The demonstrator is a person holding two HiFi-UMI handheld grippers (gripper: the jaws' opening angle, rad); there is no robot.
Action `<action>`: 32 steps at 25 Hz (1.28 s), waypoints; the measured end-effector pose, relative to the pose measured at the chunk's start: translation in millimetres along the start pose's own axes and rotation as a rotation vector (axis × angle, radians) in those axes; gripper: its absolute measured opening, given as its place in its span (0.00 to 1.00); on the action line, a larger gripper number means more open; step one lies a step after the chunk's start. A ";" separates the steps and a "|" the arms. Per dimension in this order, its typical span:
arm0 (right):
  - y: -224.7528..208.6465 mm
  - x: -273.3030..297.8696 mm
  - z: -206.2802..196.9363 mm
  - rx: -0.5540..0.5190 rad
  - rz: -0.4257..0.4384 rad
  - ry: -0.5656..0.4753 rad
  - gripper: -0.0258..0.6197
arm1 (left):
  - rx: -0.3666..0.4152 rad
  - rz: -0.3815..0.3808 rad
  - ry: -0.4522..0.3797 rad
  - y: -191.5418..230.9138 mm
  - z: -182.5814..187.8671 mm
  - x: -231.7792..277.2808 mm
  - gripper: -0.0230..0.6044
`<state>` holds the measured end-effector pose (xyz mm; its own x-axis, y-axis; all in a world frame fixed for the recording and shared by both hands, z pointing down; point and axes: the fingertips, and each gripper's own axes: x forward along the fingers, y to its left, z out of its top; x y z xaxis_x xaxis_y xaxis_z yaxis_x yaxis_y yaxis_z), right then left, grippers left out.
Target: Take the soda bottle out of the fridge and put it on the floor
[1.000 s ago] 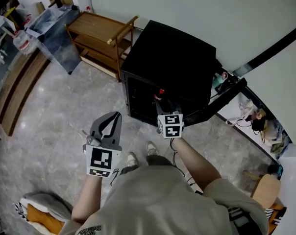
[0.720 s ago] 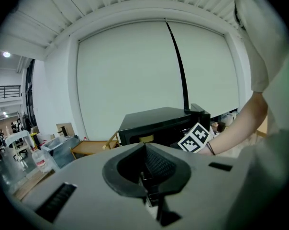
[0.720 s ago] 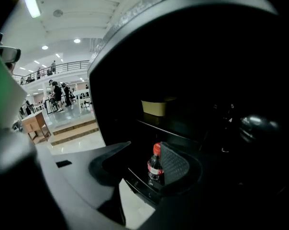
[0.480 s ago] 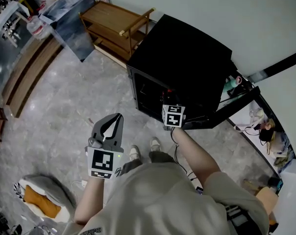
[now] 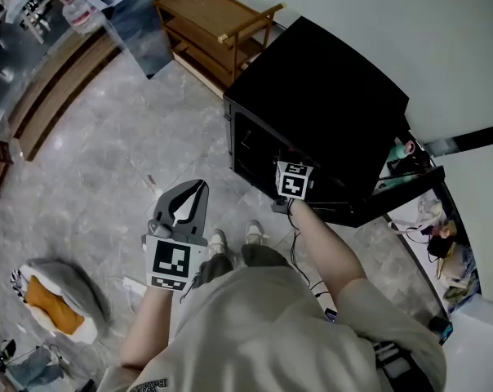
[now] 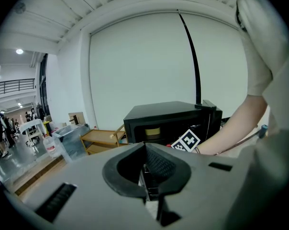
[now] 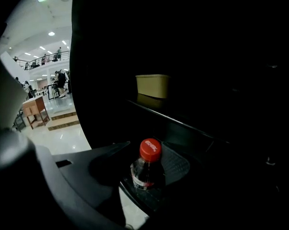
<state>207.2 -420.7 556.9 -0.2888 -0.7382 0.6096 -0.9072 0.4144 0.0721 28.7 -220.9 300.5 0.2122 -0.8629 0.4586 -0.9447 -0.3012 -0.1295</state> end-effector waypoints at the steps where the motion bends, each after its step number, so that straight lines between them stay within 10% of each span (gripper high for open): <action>1: -1.2 3.0 1.6 -0.011 -0.002 -0.011 0.30 | -0.004 0.006 0.001 0.4 -0.3 1.8 0.05; 16: 22.8 -10.9 -1.5 -0.092 0.119 0.049 0.21 | -0.043 0.100 0.023 5.8 -16.1 -17.2 0.05; 32: 174.1 -75.5 60.7 -0.296 0.469 -0.021 0.21 | -0.090 0.241 0.050 52.7 -57.9 -82.2 0.05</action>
<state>52.5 -325.1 475.5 -0.6500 -0.4480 0.6138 -0.5564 0.8308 0.0172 -53.1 -142.3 306.9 -0.0317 -0.8837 0.4669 -0.9855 -0.0503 -0.1622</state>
